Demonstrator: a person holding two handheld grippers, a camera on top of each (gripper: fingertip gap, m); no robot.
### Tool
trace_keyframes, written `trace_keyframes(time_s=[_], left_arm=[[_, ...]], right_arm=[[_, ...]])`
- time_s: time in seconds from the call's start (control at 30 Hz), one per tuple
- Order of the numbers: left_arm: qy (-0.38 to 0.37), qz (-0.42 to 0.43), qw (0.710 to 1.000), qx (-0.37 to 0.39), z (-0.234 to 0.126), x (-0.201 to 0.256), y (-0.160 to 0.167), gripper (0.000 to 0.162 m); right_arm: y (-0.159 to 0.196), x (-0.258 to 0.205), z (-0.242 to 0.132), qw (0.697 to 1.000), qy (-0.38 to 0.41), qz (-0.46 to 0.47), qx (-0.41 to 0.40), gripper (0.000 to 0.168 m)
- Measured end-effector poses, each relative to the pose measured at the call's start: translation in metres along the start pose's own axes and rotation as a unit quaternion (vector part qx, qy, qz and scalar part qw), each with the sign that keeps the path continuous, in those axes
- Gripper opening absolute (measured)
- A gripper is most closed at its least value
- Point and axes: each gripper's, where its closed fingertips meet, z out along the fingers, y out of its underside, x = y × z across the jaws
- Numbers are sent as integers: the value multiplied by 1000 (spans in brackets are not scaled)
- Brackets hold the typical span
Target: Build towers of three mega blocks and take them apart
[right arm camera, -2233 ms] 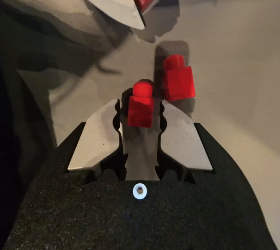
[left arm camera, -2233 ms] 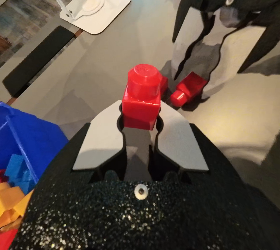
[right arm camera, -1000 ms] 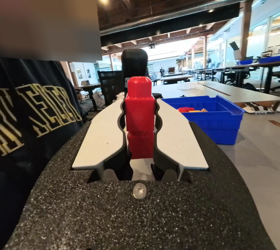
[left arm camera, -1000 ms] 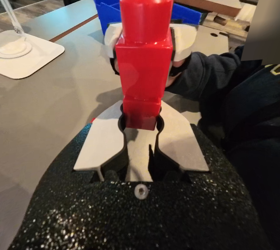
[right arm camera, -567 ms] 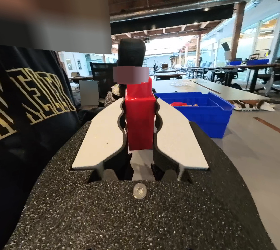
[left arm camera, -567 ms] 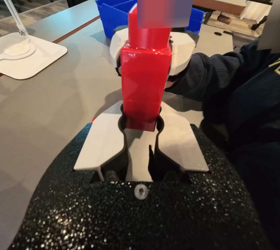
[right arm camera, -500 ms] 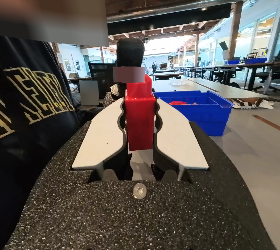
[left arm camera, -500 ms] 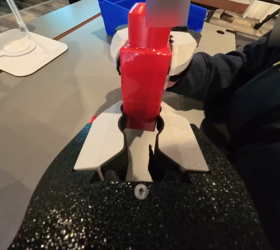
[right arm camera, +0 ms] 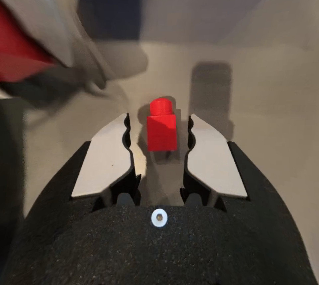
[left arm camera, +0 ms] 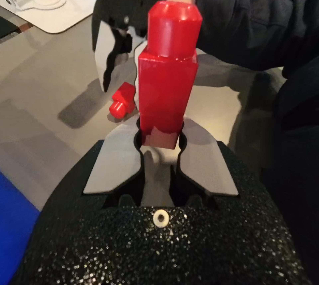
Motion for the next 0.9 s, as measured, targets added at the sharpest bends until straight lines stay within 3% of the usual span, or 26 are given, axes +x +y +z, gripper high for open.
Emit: trace_keyframes(time_s=[0.07, 0.1, 0.17, 0.23, 0.33, 0.4, 0.47, 0.53, 0.67, 0.9], left_arm=[[0, 1, 1000, 2, 1, 1, 1, 40], [1, 1, 1000, 8, 1, 2, 0, 40], [-1, 1, 1000, 29, 2, 0, -6, 40], [1, -3, 998, 63, 6, -1, -14, 40], [25, -8, 994, 110, 24, 5, -24, 40], [44, -9, 993, 111, 39, 11, -24, 40], [59, 0, 992, 111, 54, 17, -24, 40], [67, 13, 991, 114, 65, 22, -26, 40], [84, 9, 988, 132, 79, 27, -29, 40], [118, -8, 979, 167, 78, 34, -29, 40]], right_arm=[[6, 1, 15, 998, 2, -22, -62, 56], [12, 0, 20, 995, 0, -27, -92, 43], [11, -1, 20, 995, 0, -25, -92, 36], [6, 0, 7, 999, 2, 8, -42, 36], [-10, 3, -36, 989, 11, 68, 132, 36], [-26, -4, -82, 951, 4, 78, 300, 35], [-40, -21, -138, 876, -14, 68, 478, 35], [-40, -40, -180, 806, -36, 56, 588, 35], [-44, -66, -195, 763, -57, 26, 643, 35], [-58, -80, -175, 742, -92, 16, 664, 36]])
